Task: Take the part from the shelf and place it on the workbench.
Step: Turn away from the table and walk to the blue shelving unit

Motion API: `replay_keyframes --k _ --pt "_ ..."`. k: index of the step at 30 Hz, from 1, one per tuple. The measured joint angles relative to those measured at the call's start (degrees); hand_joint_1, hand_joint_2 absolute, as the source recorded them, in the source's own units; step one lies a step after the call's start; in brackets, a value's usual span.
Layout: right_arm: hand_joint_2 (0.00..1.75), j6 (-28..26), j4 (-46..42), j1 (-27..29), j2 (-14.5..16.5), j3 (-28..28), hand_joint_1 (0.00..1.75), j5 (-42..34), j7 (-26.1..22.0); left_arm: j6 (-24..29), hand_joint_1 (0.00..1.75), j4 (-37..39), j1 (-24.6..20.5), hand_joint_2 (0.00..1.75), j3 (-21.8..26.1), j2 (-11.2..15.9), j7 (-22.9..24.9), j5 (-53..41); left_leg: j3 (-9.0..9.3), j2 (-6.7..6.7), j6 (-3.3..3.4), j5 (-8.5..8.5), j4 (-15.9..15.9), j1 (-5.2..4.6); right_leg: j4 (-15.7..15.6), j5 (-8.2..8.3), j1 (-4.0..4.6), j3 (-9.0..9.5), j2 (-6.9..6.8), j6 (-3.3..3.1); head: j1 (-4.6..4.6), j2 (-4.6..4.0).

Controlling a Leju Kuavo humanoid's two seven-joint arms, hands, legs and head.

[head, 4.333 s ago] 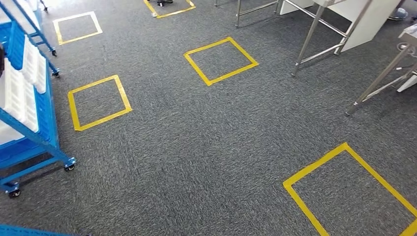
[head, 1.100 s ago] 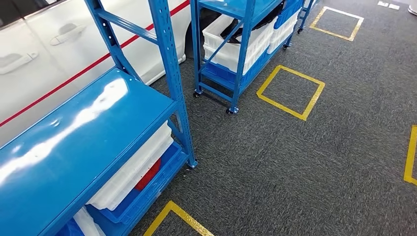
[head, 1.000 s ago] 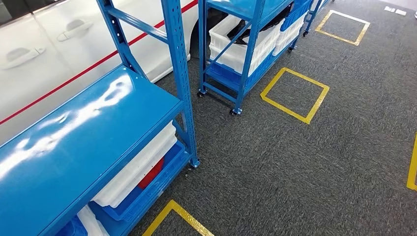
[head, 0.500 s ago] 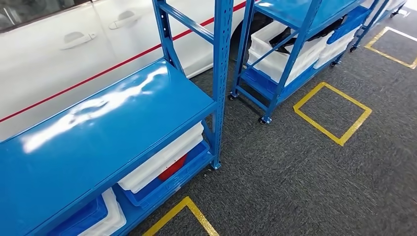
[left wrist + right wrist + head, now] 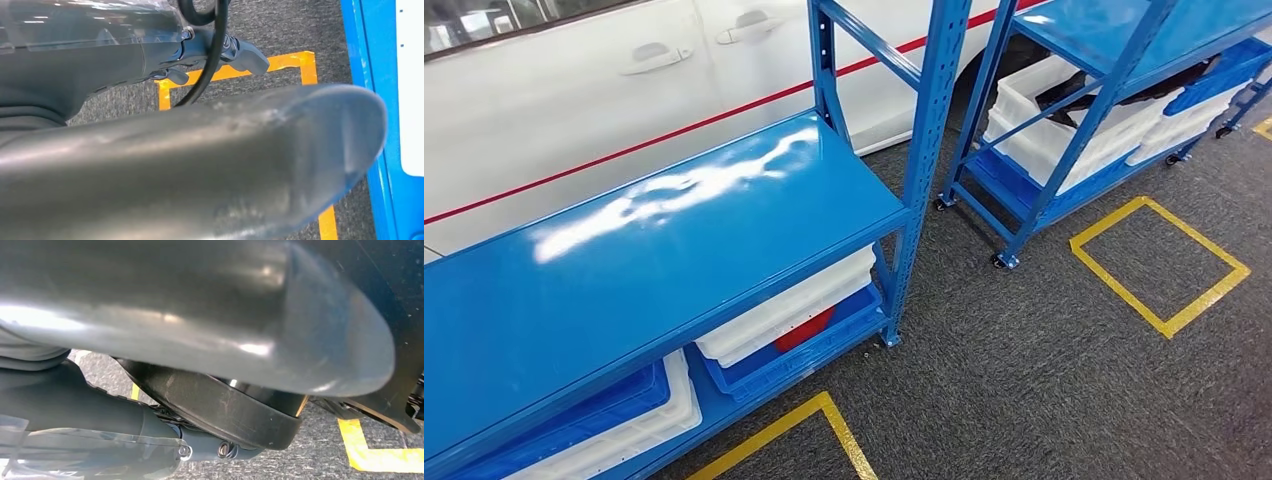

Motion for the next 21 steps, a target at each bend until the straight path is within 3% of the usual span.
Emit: replay_keyframes --k 3,5,7,9,10,12,14,16,18,19,21 --pt "0.00 0.0 0.0 0.0 -0.1 0.0 0.00 0.0 0.0 0.1 0.00 0.0 0.1 0.00 0.0 0.0 0.0 0.0 0.04 -1.36 0.99 0.31 -0.7 0.16 0.0 -0.25 0.14 0.32 -0.56 0.87 0.09 0.00" --pt "0.00 0.1 -0.1 -0.1 -0.1 0.0 0.00 0.1 -0.3 0.2 0.00 0.0 0.0 0.00 0.0 0.0 0.0 -0.1 0.26 -2.46 1.66 0.94 -1.3 0.62 2.5 -2.24 0.06 -0.70 1.76 1.52 0.41 0.00" --pt "0.00 0.2 -0.1 -0.3 -0.1 0.0 0.00 0.3 -0.8 0.2 0.00 0.0 -0.1 0.00 0.0 0.0 0.0 -0.2 0.10 -3.63 2.04 1.29 -1.5 0.69 9.7 -6.20 -0.12 -4.04 4.40 1.89 0.75 0.00" --pt "0.00 0.2 -0.1 -0.6 -0.1 0.0 0.00 0.5 -1.1 0.2 0.00 0.0 -0.1 0.00 0.0 0.0 0.0 -0.3 -0.03 -5.16 2.08 1.38 -1.4 0.65 15.9 -8.21 -0.19 -6.81 4.97 2.08 0.80 0.00" --pt "0.00 0.3 -0.2 -0.7 -0.1 0.0 0.00 0.6 -1.2 0.2 0.00 0.0 0.0 0.00 0.0 0.0 0.0 -0.3 -0.02 -6.02 2.03 1.39 -1.3 0.66 15.9 -7.38 -0.25 -6.80 5.03 2.14 0.81 0.00" --pt "0.00 0.4 -0.2 -0.7 -0.1 0.0 0.00 0.7 -1.0 0.2 0.00 0.0 0.0 0.00 0.0 0.0 0.1 -0.3 0.01 -7.85 1.83 1.37 -1.0 0.70 10.1 -3.20 -0.61 -4.12 5.81 2.21 0.84 0.00" --pt "0.00 0.6 -0.2 -0.8 -0.1 0.0 0.00 0.8 -0.9 0.2 0.00 0.0 0.0 0.00 0.0 0.0 0.2 -0.3 -0.44 -9.38 1.33 1.30 -0.4 0.60 3.1 -0.31 -1.18 -1.33 8.90 2.14 0.90 0.00" --pt "0.00 0.9 -0.2 -0.9 0.0 0.0 0.00 0.9 -1.0 0.1 0.00 0.0 -0.1 0.00 0.0 0.0 0.4 -0.3 -1.14 -10.61 0.57 1.45 -0.1 0.58 0.8 0.06 -1.33 -0.75 10.70 1.71 0.90 -0.01" --pt "0.00 1.0 -0.2 -0.8 0.0 0.0 0.00 0.9 -1.1 0.0 0.00 0.0 0.1 0.00 0.0 0.1 0.7 -0.3 -1.62 -11.54 -0.20 1.62 -0.1 0.77 0.5 0.33 -1.21 -0.73 9.42 0.95 0.86 -0.01" --pt "0.00 1.1 -0.2 -0.8 0.0 0.0 0.00 0.9 -1.1 0.0 0.00 0.0 0.1 0.00 0.0 0.1 0.8 -0.3 -1.87 -10.82 -0.52 1.27 0.3 0.76 0.3 0.44 -1.23 -0.60 8.71 0.54 0.76 0.00" --pt "0.00 1.1 -0.2 -0.6 0.1 0.0 0.00 1.0 -1.2 0.0 0.00 0.0 0.1 0.00 0.0 0.1 1.1 -0.4 -3.67 -7.63 -1.05 -1.29 4.3 0.71 0.0 0.57 -1.29 -0.45 6.98 -0.20 0.27 0.00"
